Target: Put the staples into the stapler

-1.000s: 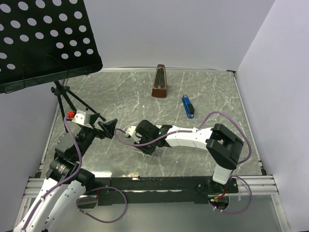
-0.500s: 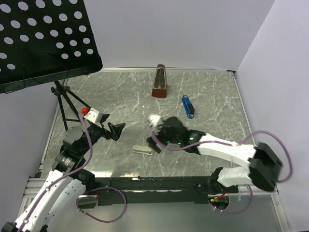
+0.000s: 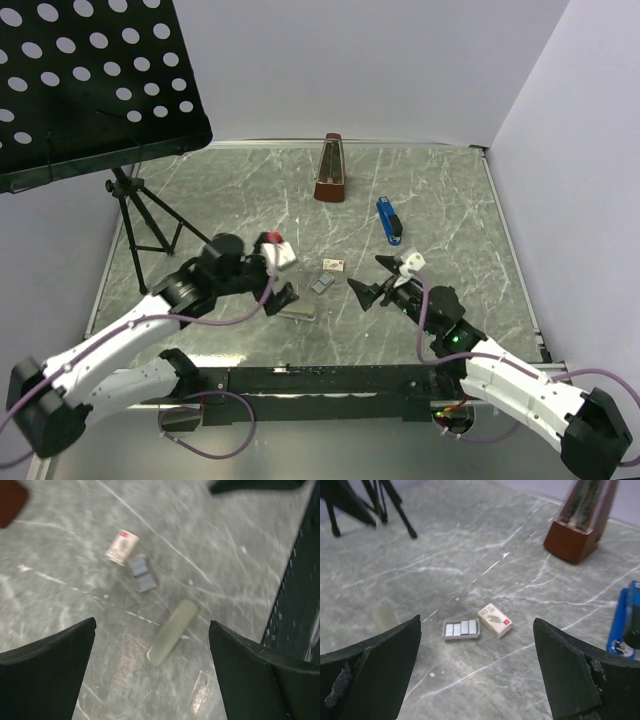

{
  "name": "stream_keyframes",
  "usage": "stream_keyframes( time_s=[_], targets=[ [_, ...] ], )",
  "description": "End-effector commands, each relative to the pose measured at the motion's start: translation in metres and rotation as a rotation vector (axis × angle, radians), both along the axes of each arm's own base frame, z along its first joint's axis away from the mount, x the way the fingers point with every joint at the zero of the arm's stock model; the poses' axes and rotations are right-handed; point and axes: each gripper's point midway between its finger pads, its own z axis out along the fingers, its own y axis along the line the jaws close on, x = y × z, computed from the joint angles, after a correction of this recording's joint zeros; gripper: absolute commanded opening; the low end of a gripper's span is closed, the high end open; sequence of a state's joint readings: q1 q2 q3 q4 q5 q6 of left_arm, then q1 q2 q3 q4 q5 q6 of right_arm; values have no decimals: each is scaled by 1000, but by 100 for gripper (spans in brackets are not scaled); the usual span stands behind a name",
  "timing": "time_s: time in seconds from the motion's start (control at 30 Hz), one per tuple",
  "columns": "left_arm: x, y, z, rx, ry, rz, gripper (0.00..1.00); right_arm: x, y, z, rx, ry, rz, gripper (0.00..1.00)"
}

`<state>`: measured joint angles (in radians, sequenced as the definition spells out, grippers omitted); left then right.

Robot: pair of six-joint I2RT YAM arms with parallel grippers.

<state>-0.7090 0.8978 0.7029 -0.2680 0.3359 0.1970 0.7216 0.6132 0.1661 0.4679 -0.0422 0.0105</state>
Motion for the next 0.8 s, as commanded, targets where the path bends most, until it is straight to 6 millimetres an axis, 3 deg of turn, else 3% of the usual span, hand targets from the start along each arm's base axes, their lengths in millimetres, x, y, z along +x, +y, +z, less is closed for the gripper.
stream_keyframes(
  time_s=[0.0, 0.07, 0.2, 0.43, 0.77],
  targets=[
    [-15, -19, -22, 185, -36, -219, 99, 5, -17, 30, 151, -140, -90, 100],
    [-20, -27, -28, 216, -26, -284, 99, 7, -16, 25, 128, -135, -95, 100],
    [-28, -36, -58, 329, 37, -389, 100, 13, -18, 21, 122, -126, -122, 100],
    [-35, -48, -95, 453, 98, -464, 97, 17, -19, 15, 101, -102, -141, 100],
    [-26, -61, -121, 530, 83, -451, 71, 20, -16, 10, 56, -97, -138, 100]
  ],
)
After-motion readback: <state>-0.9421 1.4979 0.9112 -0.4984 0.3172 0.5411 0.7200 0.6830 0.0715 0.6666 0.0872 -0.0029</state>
